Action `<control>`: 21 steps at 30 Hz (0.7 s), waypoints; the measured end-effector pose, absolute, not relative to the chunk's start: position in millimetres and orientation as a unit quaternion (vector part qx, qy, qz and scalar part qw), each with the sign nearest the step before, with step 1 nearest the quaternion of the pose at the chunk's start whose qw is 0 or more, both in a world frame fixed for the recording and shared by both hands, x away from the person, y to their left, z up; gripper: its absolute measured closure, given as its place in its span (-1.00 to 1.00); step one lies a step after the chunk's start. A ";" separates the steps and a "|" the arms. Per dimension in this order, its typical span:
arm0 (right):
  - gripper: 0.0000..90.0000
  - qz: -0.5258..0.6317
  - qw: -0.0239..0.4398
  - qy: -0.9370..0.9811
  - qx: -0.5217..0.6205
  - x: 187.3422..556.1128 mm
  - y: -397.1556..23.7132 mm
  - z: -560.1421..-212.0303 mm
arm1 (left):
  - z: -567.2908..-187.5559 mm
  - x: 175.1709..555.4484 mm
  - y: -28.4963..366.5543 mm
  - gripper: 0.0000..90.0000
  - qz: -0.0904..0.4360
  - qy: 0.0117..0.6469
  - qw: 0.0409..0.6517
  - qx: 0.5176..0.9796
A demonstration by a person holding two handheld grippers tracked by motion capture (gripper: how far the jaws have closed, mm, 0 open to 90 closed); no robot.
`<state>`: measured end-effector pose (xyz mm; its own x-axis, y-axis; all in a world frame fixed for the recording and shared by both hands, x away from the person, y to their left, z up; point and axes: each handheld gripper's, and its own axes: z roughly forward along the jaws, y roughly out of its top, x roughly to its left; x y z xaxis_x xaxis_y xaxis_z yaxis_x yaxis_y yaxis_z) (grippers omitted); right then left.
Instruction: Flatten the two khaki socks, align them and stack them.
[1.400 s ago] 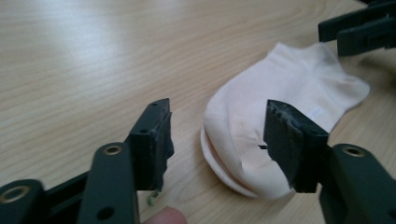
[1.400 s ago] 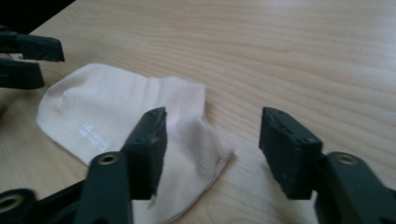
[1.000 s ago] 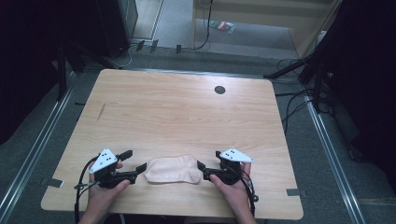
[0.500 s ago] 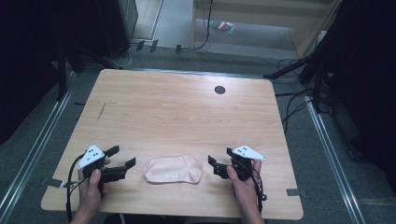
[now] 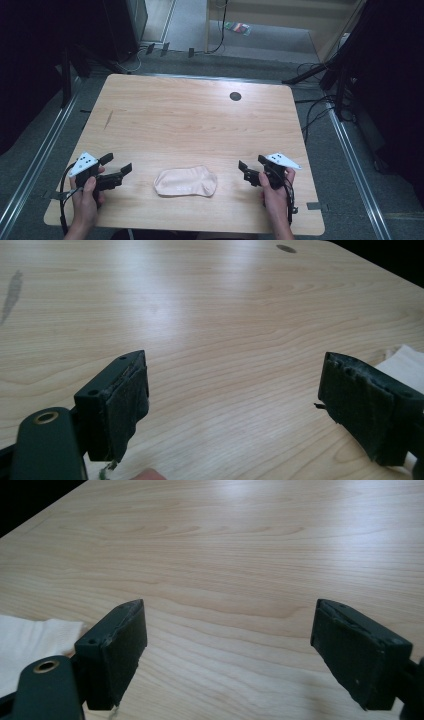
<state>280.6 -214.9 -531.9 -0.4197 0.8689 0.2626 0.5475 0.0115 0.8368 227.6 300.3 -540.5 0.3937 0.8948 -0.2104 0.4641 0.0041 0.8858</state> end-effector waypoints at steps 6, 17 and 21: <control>-0.67 0.482 0.175 0.677 0.528 283.8 -237.5 -532.1 | -545.1 231.3 313.9 -0.70 0.237 0.515 0.477 0.671; -0.67 0.485 0.202 0.646 0.554 284.0 -282.0 -536.0 | -546.4 231.8 338.1 -0.71 0.254 0.538 0.474 0.649; -0.67 0.468 0.220 0.645 0.563 278.8 -302.0 -541.0 | -547.0 232.1 347.5 -0.72 0.273 0.542 0.461 0.647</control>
<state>278.8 -302.0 -541.0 -0.2691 0.9320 0.2427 0.5198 -0.0716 0.8513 232.1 347.5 -547.0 0.2627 0.9537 -0.1466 0.4504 0.0132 0.8927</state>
